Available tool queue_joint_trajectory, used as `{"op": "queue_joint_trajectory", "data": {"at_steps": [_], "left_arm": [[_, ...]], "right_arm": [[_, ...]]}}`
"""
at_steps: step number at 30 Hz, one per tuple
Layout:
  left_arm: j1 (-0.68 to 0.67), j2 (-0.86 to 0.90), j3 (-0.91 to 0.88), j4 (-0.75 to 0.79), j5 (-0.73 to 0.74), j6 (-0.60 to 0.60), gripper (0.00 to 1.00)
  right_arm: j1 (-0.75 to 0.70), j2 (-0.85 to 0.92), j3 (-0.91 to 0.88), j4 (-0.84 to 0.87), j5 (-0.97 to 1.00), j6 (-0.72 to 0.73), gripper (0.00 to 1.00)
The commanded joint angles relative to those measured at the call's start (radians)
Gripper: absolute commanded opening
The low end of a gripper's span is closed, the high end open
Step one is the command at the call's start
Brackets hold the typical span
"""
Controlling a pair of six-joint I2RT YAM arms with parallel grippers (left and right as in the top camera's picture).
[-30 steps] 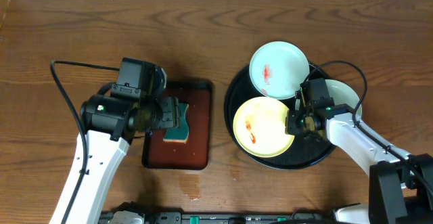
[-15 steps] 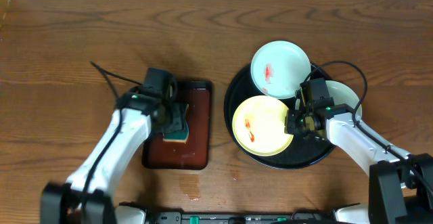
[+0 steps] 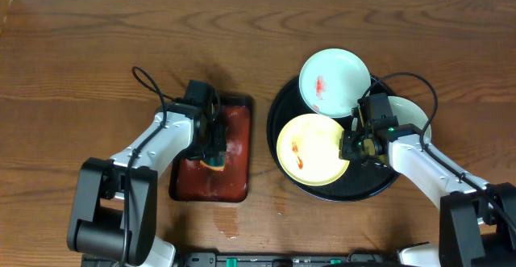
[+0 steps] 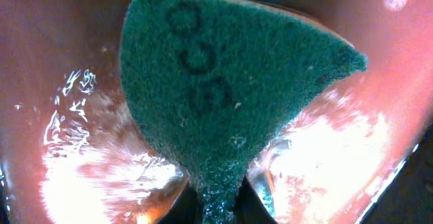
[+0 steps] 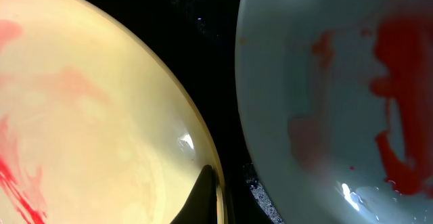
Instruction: Clean dirty plates on tray and stack at the side
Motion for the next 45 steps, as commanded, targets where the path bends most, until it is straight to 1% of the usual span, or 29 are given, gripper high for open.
{"op": "queue_joint_trajectory", "data": {"at_steps": [1,2,3,4,6,10,13,16,18,20,21,24,25,26,27,32,33,34,37,39,41,43,45], "left_arm": [[-0.002,0.023,0.029,-0.036,0.001,0.001,0.28],[-0.002,0.01,0.043,-0.059,0.001,0.001,0.41],[-0.002,-0.005,0.055,-0.082,0.001,0.001,0.48],[-0.002,-0.02,0.064,-0.105,0.001,0.001,0.53],[-0.002,-0.056,0.069,-0.143,0.001,0.001,0.56],[-0.003,-0.11,0.068,-0.222,0.001,0.0,0.57],[-0.007,-0.111,0.045,-0.248,0.004,-0.003,0.58],[-0.015,-0.106,-0.007,-0.204,0.008,-0.035,0.57],[-0.023,-0.103,-0.046,-0.143,0.008,-0.044,0.57],[-0.029,-0.101,-0.084,-0.07,0.008,-0.044,0.56],[-0.029,-0.101,-0.1,-0.042,0.008,-0.044,0.54],[-0.028,-0.1,-0.138,0.013,-0.007,-0.044,0.34],[-0.028,-0.1,-0.15,0.029,-0.007,-0.044,0.23],[-0.028,-0.1,-0.151,0.031,-0.007,-0.044,0.14],[-0.028,-0.1,-0.151,0.03,-0.007,-0.044,0.08],[-0.028,-0.103,-0.109,-0.015,-0.006,-0.044,0.08],[-0.028,-0.106,-0.091,-0.035,-0.005,-0.044,0.1],[-0.028,-0.111,-0.071,-0.058,-0.003,-0.044,0.25],[-0.028,-0.126,0.003,-0.135,-0.003,-0.043,0.47],[-0.028,-0.14,0.056,-0.171,-0.004,-0.023,0.52],[-0.028,-0.154,0.086,-0.167,-0.004,0.01,0.56],[-0.028,-0.162,0.09,-0.134,-0.03,0.013,0.57],[-0.028,-0.157,0.085,-0.107,-0.092,0.013,0.59]], "right_arm": [[0.005,0.056,-0.022,0.005,0.025,0.014,0.01],[0.005,0.056,-0.022,0.003,0.025,0.014,0.01],[0.004,0.056,-0.022,0.002,0.025,0.014,0.01],[0.004,0.056,-0.022,0.0,0.025,0.014,0.01],[0.005,0.056,-0.022,-0.001,0.024,0.014,0.01],[0.004,0.056,-0.022,-0.005,0.025,0.014,0.01],[0.004,0.056,-0.022,-0.005,0.025,0.014,0.01],[0.004,0.056,-0.022,-0.004,0.025,0.014,0.01],[0.005,0.056,-0.022,-0.004,0.025,0.014,0.01],[0.004,0.056,-0.022,-0.004,0.025,0.014,0.01],[0.004,0.056,-0.022,-0.004,0.025,0.014,0.01],[0.004,0.056,-0.022,-0.005,0.024,0.014,0.01],[0.005,0.056,-0.022,-0.005,0.024,0.014,0.01],[0.005,0.056,-0.022,-0.004,0.024,0.014,0.01],[0.005,0.056,-0.022,-0.005,0.024,0.014,0.01],[0.005,0.056,-0.022,-0.005,0.024,0.014,0.01],[0.005,0.056,-0.022,-0.005,0.024,0.014,0.01],[0.005,0.056,-0.022,-0.005,0.024,0.014,0.01],[0.005,0.056,-0.022,-0.008,0.024,0.014,0.01],[0.005,0.056,-0.022,-0.013,0.025,0.013,0.01],[0.004,0.056,-0.022,-0.016,0.025,0.014,0.01],[0.004,0.056,-0.022,-0.016,0.024,0.013,0.01],[0.004,0.056,-0.022,-0.015,0.024,0.014,0.01]]}}
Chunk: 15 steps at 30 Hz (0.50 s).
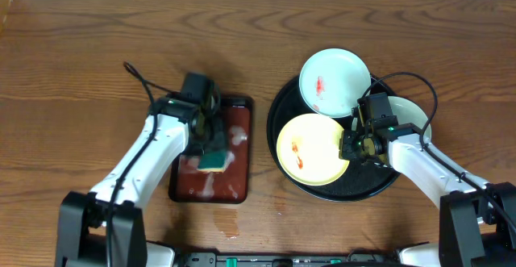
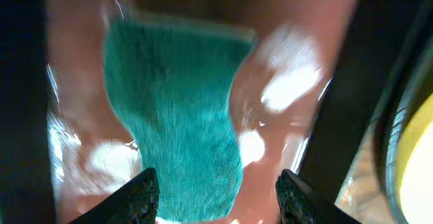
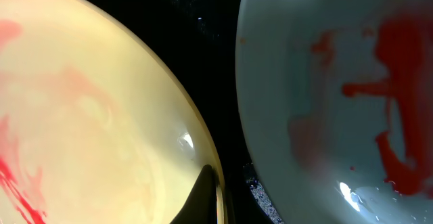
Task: Clean dirty plates on tray and stack at the side
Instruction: 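Dip the held sponge into the soapy water in the small tray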
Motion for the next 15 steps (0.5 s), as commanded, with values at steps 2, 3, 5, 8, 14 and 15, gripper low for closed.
{"op": "queue_joint_trajectory", "data": {"at_steps": [2,3,5,8,14,15], "left_arm": [[-0.003,0.001,-0.006,0.047,-0.145,0.028,0.6],[-0.003,0.01,-0.019,0.069,-0.166,0.028,0.61],[-0.003,0.032,-0.05,0.12,-0.187,0.028,0.62],[-0.003,0.082,-0.084,0.196,-0.186,0.027,0.62],[-0.003,0.162,-0.085,0.251,-0.185,0.027,0.12],[-0.003,0.169,-0.085,0.254,-0.185,0.028,0.08]], "right_arm": [[0.005,0.055,-0.026,-0.008,0.025,0.013,0.01],[0.005,0.055,-0.026,-0.008,0.025,0.013,0.01],[0.005,0.055,-0.026,-0.008,0.025,0.013,0.01],[0.005,0.055,-0.026,-0.008,0.025,0.013,0.01],[0.004,0.055,-0.026,-0.009,0.025,0.013,0.01],[0.005,0.055,-0.026,-0.009,0.025,0.013,0.01]]}}
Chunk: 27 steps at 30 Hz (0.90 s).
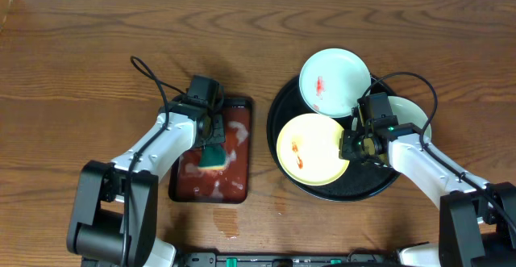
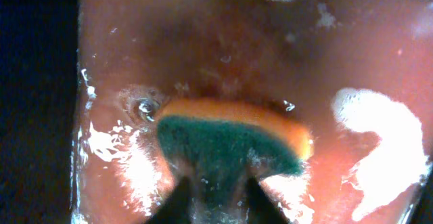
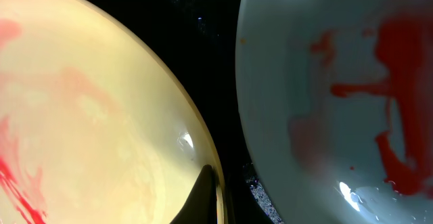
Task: Clean dirty plates on tray and stack at the side
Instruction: 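Dip the held sponge into the soapy water in the small tray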
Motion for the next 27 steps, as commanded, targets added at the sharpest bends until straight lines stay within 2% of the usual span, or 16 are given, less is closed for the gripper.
{"op": "queue_joint_trajectory", "data": {"at_steps": [1,6,7,8,9,12,17,20,25,27], "left_arm": [[-0.002,0.04,-0.012,0.007,-0.021,0.01,0.07],[-0.002,0.004,0.032,-0.039,-0.011,0.01,0.08],[-0.002,-0.015,0.047,-0.052,0.003,0.01,0.13],[-0.002,-0.033,0.059,-0.063,0.016,0.01,0.33],[-0.002,-0.052,0.069,-0.074,0.028,0.01,0.46],[-0.002,-0.111,0.077,-0.106,0.062,0.008,0.54],[-0.003,-0.151,0.076,-0.217,0.083,-0.002,0.54],[-0.003,-0.141,0.043,-0.23,0.095,-0.005,0.53],[-0.004,-0.092,-0.036,-0.15,0.136,-0.006,0.47],[-0.005,-0.067,-0.061,-0.113,0.135,-0.005,0.37]], "right_arm": [[0.004,0.054,-0.027,-0.007,0.025,0.013,0.01],[0.004,0.054,-0.027,-0.008,0.025,0.013,0.01],[0.004,0.054,-0.027,-0.008,0.025,0.013,0.01],[0.004,0.054,-0.027,-0.008,0.025,0.013,0.01],[0.004,0.054,-0.027,-0.008,0.025,0.013,0.01],[0.004,0.054,-0.027,-0.008,0.025,0.013,0.01],[0.004,0.054,-0.027,-0.01,0.025,0.013,0.01],[0.004,0.054,-0.027,-0.01,0.025,0.013,0.01],[0.004,0.054,-0.027,-0.01,0.025,0.013,0.01],[0.005,0.054,-0.027,-0.009,0.025,0.013,0.01]]}}
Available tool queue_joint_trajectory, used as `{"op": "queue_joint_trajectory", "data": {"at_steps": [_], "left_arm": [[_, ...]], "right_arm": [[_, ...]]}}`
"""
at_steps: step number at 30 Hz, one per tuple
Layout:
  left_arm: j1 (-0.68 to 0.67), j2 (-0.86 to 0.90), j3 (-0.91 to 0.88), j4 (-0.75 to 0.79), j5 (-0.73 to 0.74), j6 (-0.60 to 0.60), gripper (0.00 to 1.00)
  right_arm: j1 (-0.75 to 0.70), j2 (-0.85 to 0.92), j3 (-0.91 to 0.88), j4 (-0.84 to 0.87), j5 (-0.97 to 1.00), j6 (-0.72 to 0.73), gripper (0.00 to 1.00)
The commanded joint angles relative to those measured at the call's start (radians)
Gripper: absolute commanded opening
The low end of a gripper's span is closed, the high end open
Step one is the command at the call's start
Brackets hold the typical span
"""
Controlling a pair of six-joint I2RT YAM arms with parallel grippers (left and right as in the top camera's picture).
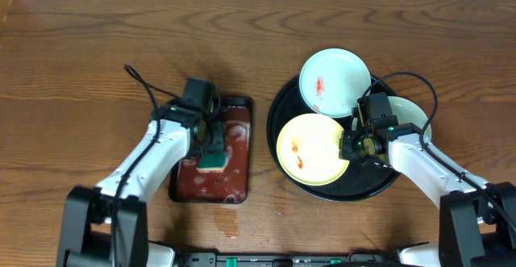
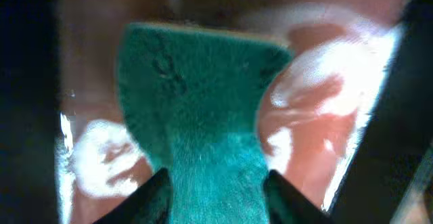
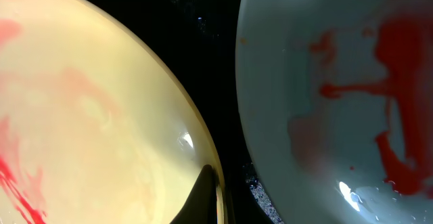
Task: Clean dirty plates on tray and stack at the side
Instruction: 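Dip the held sponge into the soapy water in the small tray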
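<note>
A yellow plate [image 1: 310,148] streaked red lies on the round black tray [image 1: 379,185], with a pale green stained plate [image 1: 330,80] behind it and another pale plate [image 1: 413,114] under my right arm. My right gripper [image 1: 350,146] is shut on the yellow plate's right rim [image 3: 203,149]; the stained pale plate [image 3: 325,88] fills the right of that view. My left gripper [image 1: 211,156] is shut on a green sponge [image 2: 203,116] with an orange back, held low in the red water tray [image 1: 238,134].
The red tray holds foamy water [image 2: 311,82]. A small wet patch [image 1: 228,221] lies on the wooden table in front of it. A cable [image 1: 145,98] loops behind my left arm.
My left gripper has shifted a little with the sponge in the red tray; the sponge's green face now fills the wrist view. The right gripper and the plates are unchanged.
Throughout, my right gripper stayed shut on the yellow plate's rim on the black tray. My left gripper held the green sponge in the red tray at every moment, at slightly different spots and tilts in the foamy water.
</note>
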Motion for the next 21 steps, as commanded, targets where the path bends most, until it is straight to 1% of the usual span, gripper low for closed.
{"op": "queue_joint_trajectory", "data": {"at_steps": [1,2,3,5,9,13,21], "left_arm": [[-0.004,0.056,-0.047,0.034,0.02,0.002,0.29],[-0.004,0.071,-0.048,0.039,0.02,0.002,0.22],[-0.004,0.088,-0.048,0.043,0.02,0.002,0.13],[-0.004,0.103,-0.048,0.051,0.02,0.003,0.08],[-0.003,0.105,-0.031,0.045,0.019,0.017,0.07],[-0.003,0.085,0.071,-0.055,0.019,0.056,0.07],[-0.03,0.034,0.261,-0.23,0.028,0.062,0.07]], "right_arm": [[0.004,0.053,-0.027,-0.009,0.024,0.013,0.01],[0.004,0.053,-0.027,-0.009,0.025,0.013,0.01],[0.004,0.053,-0.027,-0.01,0.025,0.013,0.01],[0.004,0.053,-0.027,-0.01,0.025,0.013,0.01],[0.004,0.053,-0.027,-0.009,0.025,0.013,0.01],[0.004,0.053,-0.027,-0.01,0.025,0.013,0.01],[0.005,0.053,-0.027,-0.009,0.025,0.013,0.01]]}}
